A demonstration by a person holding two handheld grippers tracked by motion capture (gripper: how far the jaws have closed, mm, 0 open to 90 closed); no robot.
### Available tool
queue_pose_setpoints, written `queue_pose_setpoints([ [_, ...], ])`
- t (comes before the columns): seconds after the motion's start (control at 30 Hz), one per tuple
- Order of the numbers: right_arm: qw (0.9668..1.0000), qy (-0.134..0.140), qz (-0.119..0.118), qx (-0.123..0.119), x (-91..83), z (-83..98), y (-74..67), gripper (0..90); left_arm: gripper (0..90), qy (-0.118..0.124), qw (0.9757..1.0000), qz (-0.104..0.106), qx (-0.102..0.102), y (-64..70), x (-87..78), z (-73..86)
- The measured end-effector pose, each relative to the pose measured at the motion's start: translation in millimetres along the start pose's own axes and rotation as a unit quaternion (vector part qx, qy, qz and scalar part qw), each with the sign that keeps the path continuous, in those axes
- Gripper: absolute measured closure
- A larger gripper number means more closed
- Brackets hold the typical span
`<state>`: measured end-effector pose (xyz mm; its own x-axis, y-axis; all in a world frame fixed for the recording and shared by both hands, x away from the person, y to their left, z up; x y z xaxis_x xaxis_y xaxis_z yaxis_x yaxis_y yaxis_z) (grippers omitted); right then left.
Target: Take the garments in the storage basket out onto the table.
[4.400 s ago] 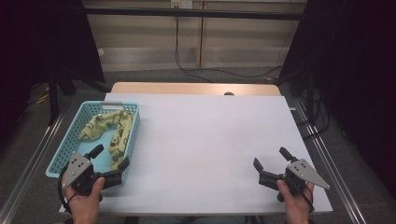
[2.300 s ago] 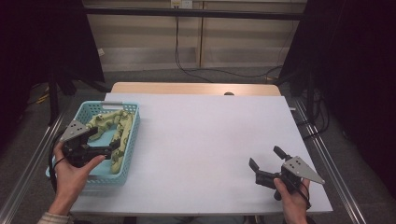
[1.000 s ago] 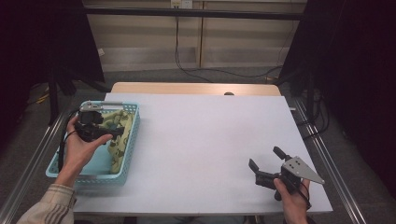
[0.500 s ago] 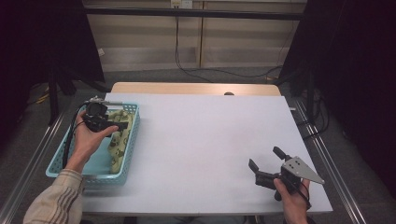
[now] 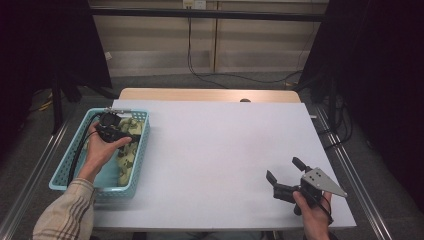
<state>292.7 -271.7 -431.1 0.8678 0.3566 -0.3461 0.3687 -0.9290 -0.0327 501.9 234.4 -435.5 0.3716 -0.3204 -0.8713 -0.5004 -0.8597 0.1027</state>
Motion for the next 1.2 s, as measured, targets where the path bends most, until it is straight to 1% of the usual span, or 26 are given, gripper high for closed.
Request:
queue_pose_setpoints([
  [0.13, 1.0, 0.001, -0.002, -0.001, 0.5, 0.0, -0.2, 0.8, 8.0, -0.004, 0.9999, -0.012, -0.004, 0.0, 5.5, 1.2],
  [0.2, 1.0, 0.0, -0.002, -0.002, 0.5, 0.0, 0.0, 0.8, 8.0, -0.019, 0.9998, -0.01, -0.003, -0.8, 7.4, 3.1],
  [0.23, 1.0, 0.0, -0.002, -0.001, 0.5, 0.1, -0.1, 0.8, 8.0, -0.02, 0.9996, -0.021, -0.001, -0.8, 8.9, 3.5],
  [0.27, 1.0, 0.0, -0.002, -0.002, 0.7, 0.1, -0.1, 0.8, 7.9, -0.025, 0.9994, -0.022, 0.002, -0.5, 10.1, 3.7],
  [0.3, 1.0, -0.001, -0.001, -0.002, 0.7, 0.4, -0.2, 0.8, 7.9, -0.024, 0.9994, -0.024, -0.004, 0.2, 11.9, 3.9],
  [0.33, 1.0, -0.002, -0.005, -0.001, 0.9, 0.4, -0.7, 0.8, 8.0, -0.032, 0.9991, -0.026, -0.002, -0.3, 12.6, 4.4],
  [0.4, 1.0, -0.001, -0.003, -0.002, 0.9, 0.3, -0.4, 0.7, 8.0, -0.041, 0.999, -0.013, -0.014, 0.9, 16.5, 5.8],
  [0.43, 1.0, -0.002, -0.003, 0.0, 0.6, 0.4, -0.5, 0.8, 8.1, -0.044, 0.9988, -0.022, -0.006, -1.4, 18.3, 6.0],
  [0.47, 1.0, -0.003, -0.001, -0.001, 0.4, 0.6, -0.1, 0.8, 8.3, -0.055, 0.9982, -0.023, -0.007, -1.8, 19.9, 7.4],
  [0.5, 1.0, -0.003, -0.001, -0.001, 0.4, 0.6, -0.1, 0.8, 8.3, -0.057, 0.9981, -0.015, -0.018, -1.7, 23.6, 8.8],
  [0.53, 1.0, -0.004, -0.001, 0.0, 0.3, 0.6, -0.2, 0.8, 8.9, -0.058, 0.9981, -0.013, -0.017, -3.9, 24.5, 9.2],
  [0.57, 1.0, -0.001, -0.003, -0.002, 0.3, 0.5, -0.2, 0.8, 9.1, -0.057, 0.998, -0.005, -0.025, -2.8, 24.9, 9.9],
  [0.6, 1.0, -0.002, -0.003, -0.002, 0.1, 0.8, -0.4, 0.8, 11.7, -0.062, 0.9979, -0.011, -0.018, -3.8, 24.4, 10.3],
  [0.67, 1.0, -0.003, -0.001, -0.002, 0.1, 1.0, -0.1, 0.7, 14.3, -0.065, 0.9978, -0.004, -0.015, -3.7, 24.9, 10.5],
  [0.7, 1.0, -0.004, -0.001, -0.002, 0.0, 1.1, 0.0, 0.8, 15.4, -0.067, 0.9977, -0.01, -0.002, -4.4, 25.9, 10.6],
  [0.73, 1.0, -0.004, -0.001, -0.002, 0.0, 1.1, 0.0, 0.8, 15.5, -0.067, 0.9977, -0.01, -0.002, -4.4, 25.9, 10.6],
  [0.77, 1.0, -0.004, -0.002, -0.001, -0.1, 1.1, -0.1, 0.7, 15.5, -0.064, 0.9978, -0.005, -0.012, -3.8, 26.9, 10.6],
  [0.83, 1.0, -0.003, -0.003, -0.002, -0.2, 1.2, -0.7, 0.7, 17.3, -0.071, 0.9967, 0.016, -0.035, -5.6, 29.1, 11.5],
  [0.87, 1.0, -0.003, -0.003, -0.002, -0.2, 1.2, -0.7, 0.7, 17.3, -0.071, 0.9966, 0.014, -0.038, -7.8, 29.5, 11.8],
  [0.93, 1.0, -0.003, -0.003, -0.005, -0.9, 1.2, -0.2, 0.7, 23.0, -0.068, 0.9968, 0.026, -0.035, -8.0, 28.7, 12.2],
  [0.97, 1.0, -0.004, -0.004, -0.003, -1.1, 1.4, -0.4, 0.7, 27.0, -0.064, 0.9971, 0.032, -0.024, -6.5, 27.3, 11.5],
  [1.03, 1.0, -0.005, -0.003, -0.002, -1.0, 1.6, 0.3, 0.6, 34.3, -0.067, 0.997, 0.032, -0.019, -4.4, 26.0, 10.7],
  [1.07, 1.0, -0.005, -0.003, -0.001, -1.0, 1.5, 0.3, 0.6, 36.7, -0.067, 0.997, 0.032, -0.019, -4.4, 26.0, 10.7],
  [1.1, 1.0, -0.003, -0.004, -0.003, -1.0, 1.4, 0.2, 0.7, 39.1, -0.072, 0.9963, 0.043, -0.02, -4.2, 25.2, 10.7],
  [1.13, 1.0, -0.003, -0.005, -0.003, -1.1, 1.4, 0.0, 0.6, 40.5, -0.068, 0.9966, 0.04, -0.023, -4.1, 25.7, 10.8],
  [1.2, 1.0, -0.002, -0.004, -0.004, -1.1, 1.4, 0.0, 0.7, 42.6, -0.068, 0.9963, 0.045, -0.027, -4.3, 24.8, 11.1],
])
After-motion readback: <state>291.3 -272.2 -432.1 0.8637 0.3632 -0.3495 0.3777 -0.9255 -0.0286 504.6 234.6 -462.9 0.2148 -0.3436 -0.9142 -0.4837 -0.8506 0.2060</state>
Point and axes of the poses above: each handheld gripper's, and its own axes: x roughly forward along the jaws, z roughly out of its underside, y roughly to its right, the point moved 4 cm from there along x, roughly forward along the jaws, and after that the axes turned 9 degrees about -y, right-handed, at the moved point
